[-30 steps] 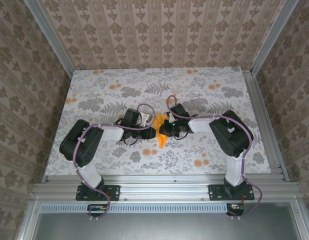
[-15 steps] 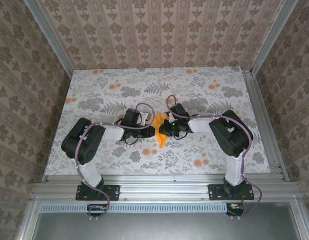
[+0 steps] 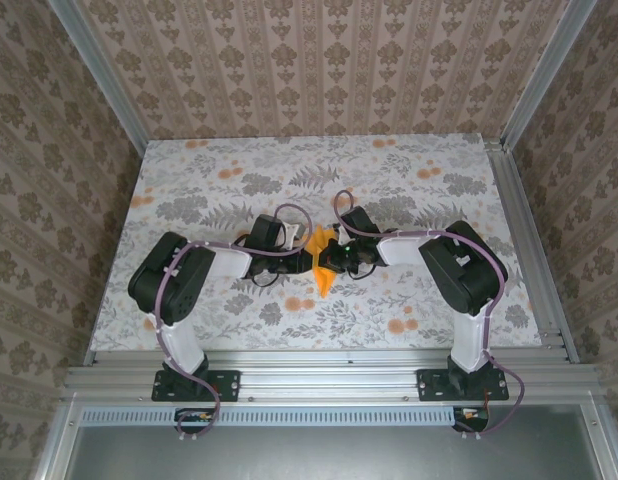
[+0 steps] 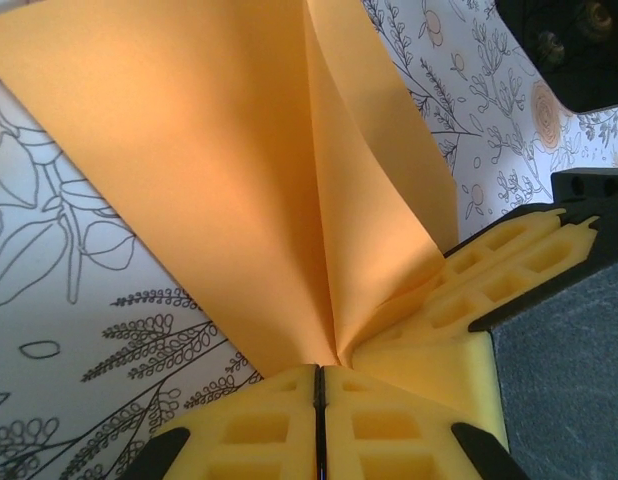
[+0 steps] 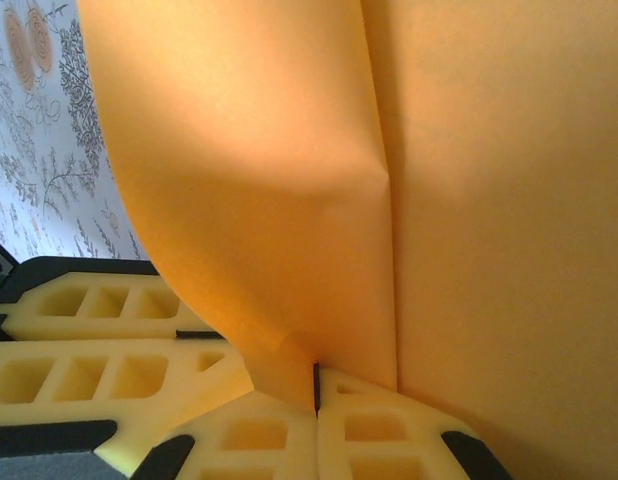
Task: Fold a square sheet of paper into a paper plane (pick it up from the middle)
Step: Fourth fold the wing at the center of the table.
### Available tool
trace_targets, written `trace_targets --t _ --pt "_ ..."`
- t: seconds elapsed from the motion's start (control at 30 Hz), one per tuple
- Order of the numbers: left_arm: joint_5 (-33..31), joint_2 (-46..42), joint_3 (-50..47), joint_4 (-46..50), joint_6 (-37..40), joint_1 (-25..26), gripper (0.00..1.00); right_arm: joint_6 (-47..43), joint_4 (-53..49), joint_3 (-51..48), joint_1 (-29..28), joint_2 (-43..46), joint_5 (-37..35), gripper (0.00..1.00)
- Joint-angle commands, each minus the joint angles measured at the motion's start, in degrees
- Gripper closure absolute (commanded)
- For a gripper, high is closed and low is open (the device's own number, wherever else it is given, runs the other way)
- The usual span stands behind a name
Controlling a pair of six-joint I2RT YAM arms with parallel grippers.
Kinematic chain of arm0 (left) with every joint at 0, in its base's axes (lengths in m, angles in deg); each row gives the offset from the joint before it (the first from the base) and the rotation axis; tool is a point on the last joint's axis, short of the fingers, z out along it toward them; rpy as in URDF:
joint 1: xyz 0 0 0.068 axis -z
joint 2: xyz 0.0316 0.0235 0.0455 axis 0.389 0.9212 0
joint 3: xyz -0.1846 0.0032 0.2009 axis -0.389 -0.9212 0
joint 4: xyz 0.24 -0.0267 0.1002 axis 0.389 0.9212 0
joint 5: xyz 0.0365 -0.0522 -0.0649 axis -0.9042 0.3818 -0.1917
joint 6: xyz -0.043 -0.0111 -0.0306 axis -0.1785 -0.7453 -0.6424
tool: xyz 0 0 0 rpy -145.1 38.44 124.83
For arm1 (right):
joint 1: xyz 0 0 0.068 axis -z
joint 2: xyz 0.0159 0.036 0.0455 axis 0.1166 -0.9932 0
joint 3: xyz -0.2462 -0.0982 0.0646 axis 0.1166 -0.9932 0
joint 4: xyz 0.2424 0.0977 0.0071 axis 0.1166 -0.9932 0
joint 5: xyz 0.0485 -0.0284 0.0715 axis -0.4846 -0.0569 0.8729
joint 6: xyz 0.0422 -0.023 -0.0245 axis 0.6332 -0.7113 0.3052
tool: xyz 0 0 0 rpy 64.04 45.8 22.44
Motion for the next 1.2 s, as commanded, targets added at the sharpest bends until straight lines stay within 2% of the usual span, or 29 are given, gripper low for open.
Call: trace_targets --t 0.0,0.83,1.17 --pt "-0.44 3.42 0.69 0.61 0.83 0.16 0.91 0.80 0.12 0.30 -0.29 1.93 1.64 0.92" --pt "-0.71 3.88 1.38 4.65 4.69 0.42 0.94 3.06 2.39 -1.91 0.57 4.08 1.68 0.92" --pt "0.04 2.36 1.63 4.68 4.11 0.33 0.92 -1.61 -4.86 -2.76 2.11 6.05 -4.34 0.92"
